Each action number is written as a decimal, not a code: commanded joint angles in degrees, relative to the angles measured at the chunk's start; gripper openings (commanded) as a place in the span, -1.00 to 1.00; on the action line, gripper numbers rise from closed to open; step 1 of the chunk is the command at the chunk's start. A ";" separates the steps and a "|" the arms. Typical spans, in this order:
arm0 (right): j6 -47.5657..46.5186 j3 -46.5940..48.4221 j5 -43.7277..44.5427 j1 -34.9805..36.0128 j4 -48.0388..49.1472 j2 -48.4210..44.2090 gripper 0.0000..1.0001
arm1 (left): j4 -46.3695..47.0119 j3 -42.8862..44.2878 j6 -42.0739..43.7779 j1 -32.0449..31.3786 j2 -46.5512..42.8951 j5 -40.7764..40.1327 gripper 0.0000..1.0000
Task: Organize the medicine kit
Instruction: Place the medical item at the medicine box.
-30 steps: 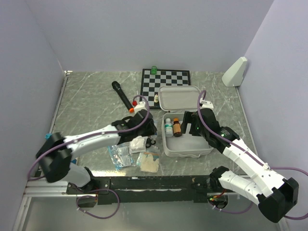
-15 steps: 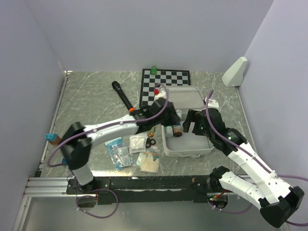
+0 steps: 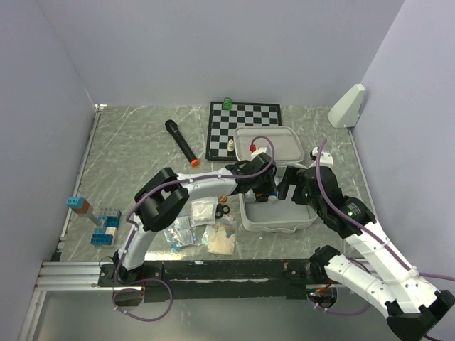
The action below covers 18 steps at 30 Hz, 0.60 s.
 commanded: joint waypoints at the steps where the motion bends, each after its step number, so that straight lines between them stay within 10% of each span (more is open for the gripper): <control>1: -0.14 1.56 1.65 -0.04 -1.16 -0.69 0.96 | 0.57 2.46 -1.03 -0.27 0.54 -0.34 -0.71; 9: 0.30 -0.46 1.13 -0.21 -0.28 -0.87 0.96 | 1.97 0.09 -3.23 0.08 -1.65 -3.51 0.09; 18: 1.26 -2.74 3.06 -1.35 1.04 2.47 0.96 | 0.05 -4.38 -1.29 0.08 -13.24 -4.38 0.23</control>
